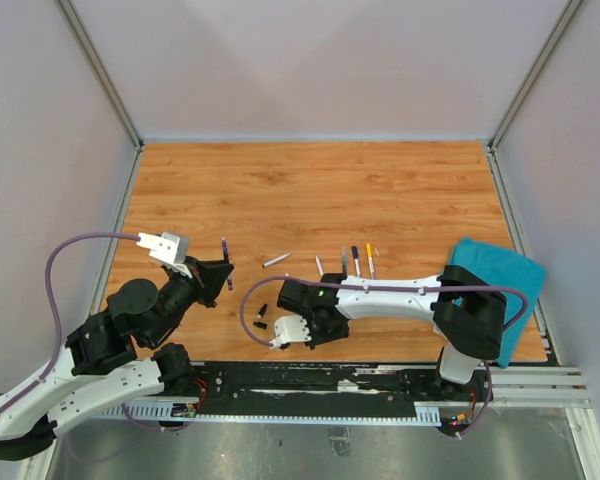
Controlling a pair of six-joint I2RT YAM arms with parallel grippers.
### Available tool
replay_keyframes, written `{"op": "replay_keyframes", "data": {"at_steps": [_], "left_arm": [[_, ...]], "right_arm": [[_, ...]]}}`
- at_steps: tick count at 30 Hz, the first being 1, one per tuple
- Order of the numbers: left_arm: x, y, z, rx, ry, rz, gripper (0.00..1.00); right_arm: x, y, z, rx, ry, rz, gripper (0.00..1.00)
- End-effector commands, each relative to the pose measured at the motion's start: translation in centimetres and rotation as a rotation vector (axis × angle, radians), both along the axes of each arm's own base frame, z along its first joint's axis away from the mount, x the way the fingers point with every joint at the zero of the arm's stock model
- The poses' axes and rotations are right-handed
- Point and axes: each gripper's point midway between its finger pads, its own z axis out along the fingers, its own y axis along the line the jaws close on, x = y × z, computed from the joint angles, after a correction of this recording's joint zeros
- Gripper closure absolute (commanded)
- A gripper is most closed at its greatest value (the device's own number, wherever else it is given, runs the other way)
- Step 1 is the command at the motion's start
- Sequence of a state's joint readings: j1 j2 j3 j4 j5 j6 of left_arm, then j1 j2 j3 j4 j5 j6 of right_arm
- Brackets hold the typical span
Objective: Insert the pens into the pen caps
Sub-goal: Place the pen cap at the center of the board.
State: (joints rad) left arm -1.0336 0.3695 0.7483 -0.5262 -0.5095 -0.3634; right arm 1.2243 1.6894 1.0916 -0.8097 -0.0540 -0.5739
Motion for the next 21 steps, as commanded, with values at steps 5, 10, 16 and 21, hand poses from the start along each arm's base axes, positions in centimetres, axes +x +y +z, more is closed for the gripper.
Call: {"op": "replay_keyframes", "data": {"at_steps": [5, 10, 16, 21], "left_arm": [[-0.1, 1.2, 1.6, -0.041, -0.038, 0.031, 1.00], [-0.1, 1.3, 1.5, -0.042, -0.038, 0.035, 0.99], [0.0, 1.4, 1.6, -0.046, -0.038, 0.041, 0.99], [0.0, 1.3, 1.5, -0.043, -0.036, 0.039, 0.99]], "right_arm": [[-1.0, 0.0, -1.3, -0.060, 0.055, 0.027, 0.82], [-1.1, -0.1, -1.7, -0.070, 0.060, 0.020, 0.74], [-0.7, 0.5, -0.8, -0.030, 0.029, 0.006, 0.63], [-0.7, 1.3, 1.3, 0.071, 0.008, -0.031, 0.50]]}}
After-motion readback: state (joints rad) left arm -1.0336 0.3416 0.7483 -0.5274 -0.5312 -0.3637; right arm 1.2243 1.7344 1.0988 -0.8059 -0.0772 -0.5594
